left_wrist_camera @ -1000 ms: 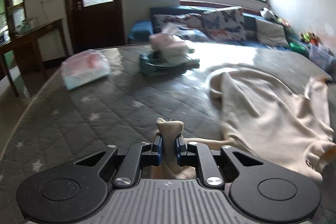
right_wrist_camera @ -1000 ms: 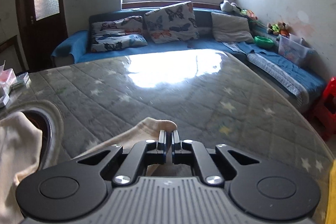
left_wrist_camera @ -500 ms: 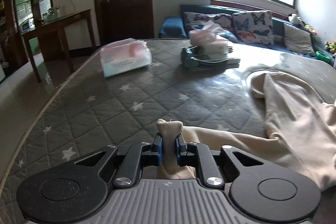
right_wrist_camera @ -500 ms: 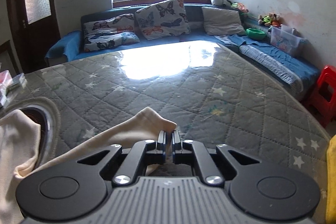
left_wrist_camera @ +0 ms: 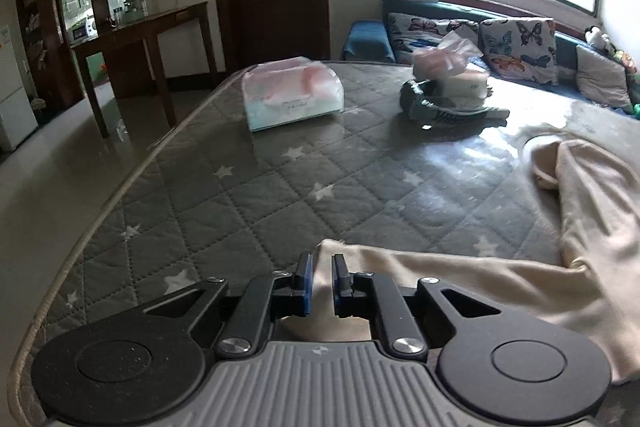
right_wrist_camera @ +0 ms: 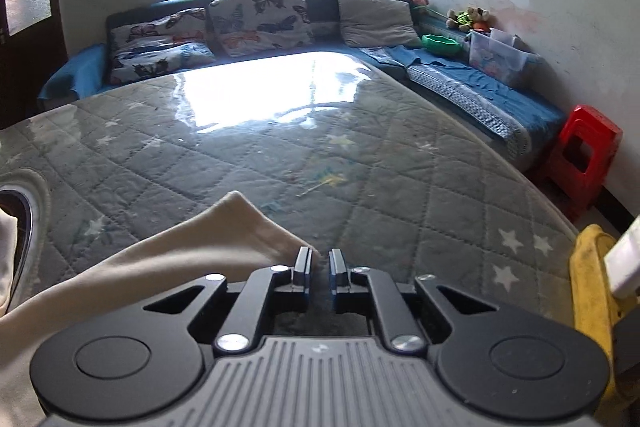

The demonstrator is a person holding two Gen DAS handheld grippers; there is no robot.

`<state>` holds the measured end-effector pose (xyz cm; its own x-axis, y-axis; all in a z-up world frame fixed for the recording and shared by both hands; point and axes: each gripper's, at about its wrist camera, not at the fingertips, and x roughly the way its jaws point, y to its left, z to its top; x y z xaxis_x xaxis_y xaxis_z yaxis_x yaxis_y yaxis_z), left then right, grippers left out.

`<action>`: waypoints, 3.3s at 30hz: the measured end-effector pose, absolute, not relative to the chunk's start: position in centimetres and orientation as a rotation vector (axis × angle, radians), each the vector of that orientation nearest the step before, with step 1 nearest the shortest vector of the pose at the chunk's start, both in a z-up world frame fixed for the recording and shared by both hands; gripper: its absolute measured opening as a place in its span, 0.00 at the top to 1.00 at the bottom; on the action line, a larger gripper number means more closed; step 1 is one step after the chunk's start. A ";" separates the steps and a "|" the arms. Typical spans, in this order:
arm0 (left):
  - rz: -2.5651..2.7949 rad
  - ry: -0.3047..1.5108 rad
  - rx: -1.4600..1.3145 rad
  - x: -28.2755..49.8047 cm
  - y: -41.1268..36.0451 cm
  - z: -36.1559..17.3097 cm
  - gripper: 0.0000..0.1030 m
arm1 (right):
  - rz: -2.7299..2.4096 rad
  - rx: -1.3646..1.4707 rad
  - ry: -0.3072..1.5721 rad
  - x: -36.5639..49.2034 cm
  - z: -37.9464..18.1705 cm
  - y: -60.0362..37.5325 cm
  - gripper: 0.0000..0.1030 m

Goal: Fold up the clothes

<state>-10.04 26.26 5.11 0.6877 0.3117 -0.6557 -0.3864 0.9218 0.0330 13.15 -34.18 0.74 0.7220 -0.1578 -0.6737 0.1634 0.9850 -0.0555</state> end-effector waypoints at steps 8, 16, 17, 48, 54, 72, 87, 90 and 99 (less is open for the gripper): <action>0.245 0.706 -0.081 -6.2 21.4 6.8 0.64 | -0.069 -0.031 0.687 11.8 3.2 -31.7 0.85; 0.138 0.736 -0.076 1.7 16.6 5.6 0.65 | 0.159 -0.040 0.719 10.9 2.7 -25.6 0.75; 0.131 0.741 -0.081 2.8 16.3 5.3 0.66 | 0.180 -0.046 0.725 10.9 2.5 -24.9 0.75; 0.211 0.565 0.304 9.0 14.9 6.7 0.96 | 0.483 -0.215 0.726 18.5 2.9 -13.1 0.74; 0.216 0.627 0.314 10.0 16.2 4.9 0.96 | 0.551 -0.130 0.799 21.4 1.7 -11.6 0.74; 0.238 0.707 0.286 9.7 16.9 1.7 0.96 | 0.745 -0.256 0.698 17.7 2.3 -8.1 0.90; 0.239 0.712 0.284 9.7 17.1 1.4 0.95 | 0.769 -0.193 0.759 20.6 1.0 -6.3 0.96; 0.243 0.712 0.287 9.7 17.1 1.3 0.95 | 0.762 -0.234 0.702 19.4 1.7 -6.4 0.96; 0.251 0.708 0.279 9.6 17.1 1.2 0.95 | 0.879 -0.553 0.497 10.7 2.2 -4.0 0.94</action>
